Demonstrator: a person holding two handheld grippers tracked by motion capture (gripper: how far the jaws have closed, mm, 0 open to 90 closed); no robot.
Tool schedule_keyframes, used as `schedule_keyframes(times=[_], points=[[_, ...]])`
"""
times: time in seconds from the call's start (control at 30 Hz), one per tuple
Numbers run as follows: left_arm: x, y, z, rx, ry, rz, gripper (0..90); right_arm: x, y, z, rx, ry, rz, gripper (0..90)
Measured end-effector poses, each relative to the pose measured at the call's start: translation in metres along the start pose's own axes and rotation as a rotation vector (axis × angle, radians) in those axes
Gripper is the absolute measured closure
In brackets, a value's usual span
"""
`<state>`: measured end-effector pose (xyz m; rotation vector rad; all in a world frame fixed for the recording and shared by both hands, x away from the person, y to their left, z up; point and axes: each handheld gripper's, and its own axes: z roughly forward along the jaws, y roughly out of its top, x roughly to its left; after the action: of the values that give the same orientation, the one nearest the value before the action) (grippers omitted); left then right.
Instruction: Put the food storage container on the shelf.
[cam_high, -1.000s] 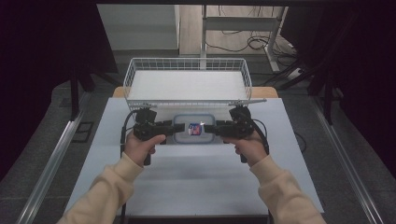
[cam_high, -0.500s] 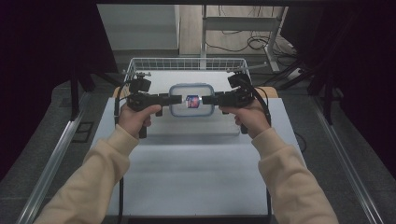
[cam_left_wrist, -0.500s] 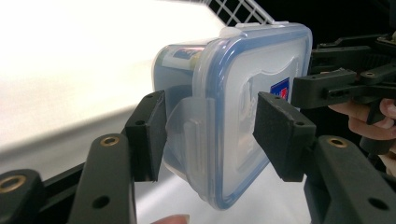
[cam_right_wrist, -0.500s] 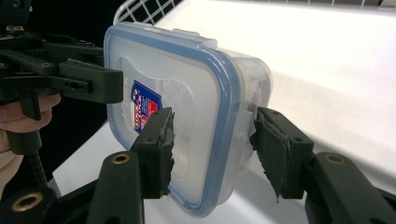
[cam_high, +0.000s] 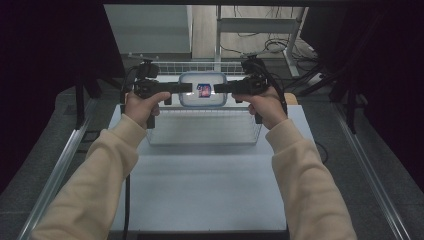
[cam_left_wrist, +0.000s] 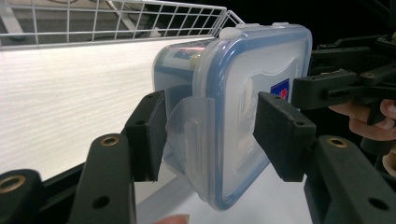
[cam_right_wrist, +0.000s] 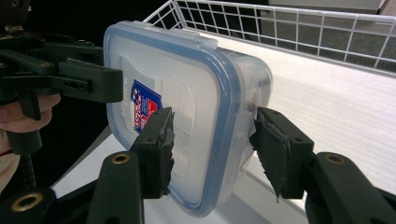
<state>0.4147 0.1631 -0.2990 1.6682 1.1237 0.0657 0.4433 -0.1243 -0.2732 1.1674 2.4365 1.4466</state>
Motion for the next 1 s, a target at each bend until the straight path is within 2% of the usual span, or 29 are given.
schedule_keyframes(times=[0.13, 0.37, 0.43, 0.47, 0.53, 0.57, 0.6, 0.63, 0.67, 0.7, 0.73, 0.8, 0.83, 0.87, 0.9, 0.93, 1.0], points=[[0.012, 0.006, 0.011, 0.034, -0.001, -0.03, 45.3, -0.013, 0.005, 0.01, 0.024, 0.008, 0.024, 48.2], [0.031, 0.01, 0.028, 0.082, 0.004, -0.098, 45.3, -0.036, 0.007, 0.032, 0.072, 0.036, 0.106, 48.1], [0.036, 0.012, 0.03, 0.077, -0.007, -0.122, 45.3, -0.04, 0.008, 0.035, 0.074, 0.04, 0.121, 48.3], [0.036, 0.012, 0.03, 0.077, -0.007, -0.122, 45.6, -0.04, 0.008, 0.035, 0.074, 0.04, 0.121, 48.3], [0.041, 0.015, 0.034, 0.077, -0.016, -0.15, 45.6, -0.046, 0.012, 0.038, 0.082, 0.054, 0.154, 48.2], [0.041, 0.015, 0.034, 0.077, -0.016, -0.15, 45.7, -0.049, 0.013, 0.039, 0.09, 0.059, 0.164, 48.3], [0.049, 0.019, 0.037, 0.088, -0.03, -0.179, 45.6, -0.052, 0.015, 0.041, 0.099, 0.066, 0.175, 48.3], [0.049, 0.019, 0.037, 0.088, -0.03, -0.179, 45.7, -0.052, 0.015, 0.041, 0.099, 0.066, 0.175, 48.3], [0.056, 0.02, 0.041, 0.09, -0.046, -0.213, 45.5, -0.059, 0.018, 0.045, 0.111, 0.08, 0.218, 48.3], [0.056, 0.02, 0.041, 0.09, -0.046, -0.213, 45.3, -0.061, 0.019, 0.046, 0.112, 0.084, 0.233, 48.2], [0.06, 0.021, 0.044, 0.09, -0.049, -0.235, 44.9, -0.064, 0.02, 0.048, 0.113, 0.089, 0.251, 48.1], [0.062, 0.022, 0.046, 0.092, -0.049, -0.24, 43.8, -0.07, 0.022, 0.051, 0.115, 0.094, 0.287, 47.7], [0.067, 0.022, 0.05, 0.09, -0.055, -0.271, 43.8, -0.072, 0.023, 0.053, 0.115, 0.098, 0.306, 47.7], [0.069, 0.023, 0.051, 0.089, -0.058, -0.283, 43.7, -0.075, 0.023, 0.055, 0.117, 0.1, 0.32, 47.6], [0.069, 0.023, 0.051, 0.089, -0.058, -0.283, 43.7, -0.075, 0.023, 0.055, 0.117, 0.1, 0.32, 47.6], [0.072, 0.023, 0.054, 0.086, -0.059, -0.303, 43.6, -0.079, 0.023, 0.057, 0.115, 0.101, 0.351, 47.6], [0.074, 0.023, 0.056, 0.085, -0.064, -0.314, 42.8, -0.081, 0.023, 0.06, 0.111, 0.102, 0.373, 47.6]])
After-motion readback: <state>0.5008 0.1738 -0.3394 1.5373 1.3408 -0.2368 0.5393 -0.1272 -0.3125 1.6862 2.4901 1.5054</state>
